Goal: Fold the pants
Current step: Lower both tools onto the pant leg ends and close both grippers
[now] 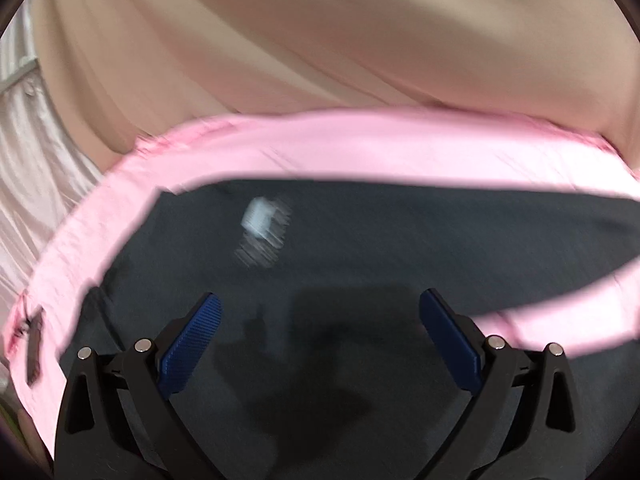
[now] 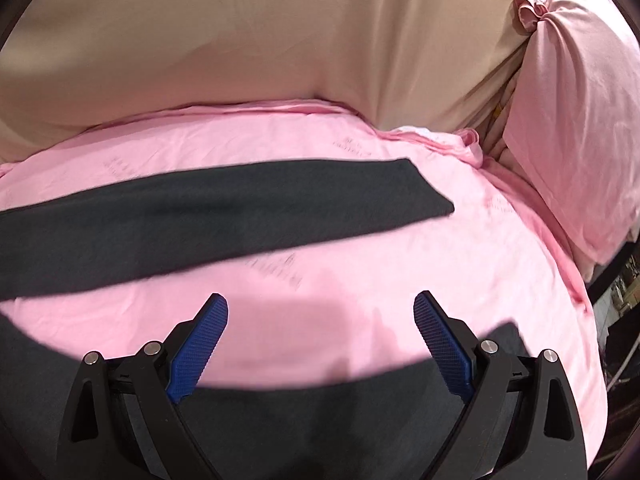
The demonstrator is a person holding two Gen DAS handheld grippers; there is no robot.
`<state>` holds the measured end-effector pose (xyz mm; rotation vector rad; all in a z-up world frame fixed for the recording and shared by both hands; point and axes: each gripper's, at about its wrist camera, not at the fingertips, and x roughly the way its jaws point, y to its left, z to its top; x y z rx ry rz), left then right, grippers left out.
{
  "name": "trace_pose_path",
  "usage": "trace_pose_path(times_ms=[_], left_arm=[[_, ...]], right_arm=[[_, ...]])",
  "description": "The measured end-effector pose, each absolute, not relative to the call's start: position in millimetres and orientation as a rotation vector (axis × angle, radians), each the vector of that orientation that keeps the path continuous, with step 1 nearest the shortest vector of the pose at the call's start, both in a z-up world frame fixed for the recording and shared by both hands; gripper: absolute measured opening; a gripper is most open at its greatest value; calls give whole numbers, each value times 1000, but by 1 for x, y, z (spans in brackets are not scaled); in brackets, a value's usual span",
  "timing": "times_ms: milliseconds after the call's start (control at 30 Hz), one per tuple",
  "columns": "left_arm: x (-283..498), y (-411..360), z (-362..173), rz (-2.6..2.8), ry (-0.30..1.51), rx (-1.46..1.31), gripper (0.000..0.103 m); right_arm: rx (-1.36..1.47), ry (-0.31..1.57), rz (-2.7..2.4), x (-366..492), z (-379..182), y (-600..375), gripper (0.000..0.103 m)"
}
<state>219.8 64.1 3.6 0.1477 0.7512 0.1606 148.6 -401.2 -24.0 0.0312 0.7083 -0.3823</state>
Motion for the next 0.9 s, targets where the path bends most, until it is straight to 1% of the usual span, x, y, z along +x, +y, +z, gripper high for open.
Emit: trace_pose_path(times_ms=[100,167,200,300,400,567,700,800,833,900], left_arm=[[268,116,17,279,720,148,97],[300,153,21,319,739,115,97],[324,180,21,356,767,87,97],[364,230,14,366,837,8,97],[400,270,-8,383,924,-64,97],[419,285,-42,430,991,-98,97],[430,288,-58,427,1022,-121,98],[432,289,-61,445,1005,-169,98],[433,291,-63,450,1008,-188,98],[432,290,-65,467,1013,-204,90]], right_arm=[[5,699,-363,177,-21,-443,92],[2,692,-350,193,-19,-467,92],[14,691,-346,203,-17,-485,92],[82,712,-304,225,-17,-525,92],[147,724,-333,241,-19,-561,92],[273,765,-354,263,-33,-605,92],[314,783,-326,289,-41,-612,92],[300,823,-319,314,-48,-607,92],[295,839,-319,323,-52,-605,92],[271,864,-331,337,-60,-597,90]])
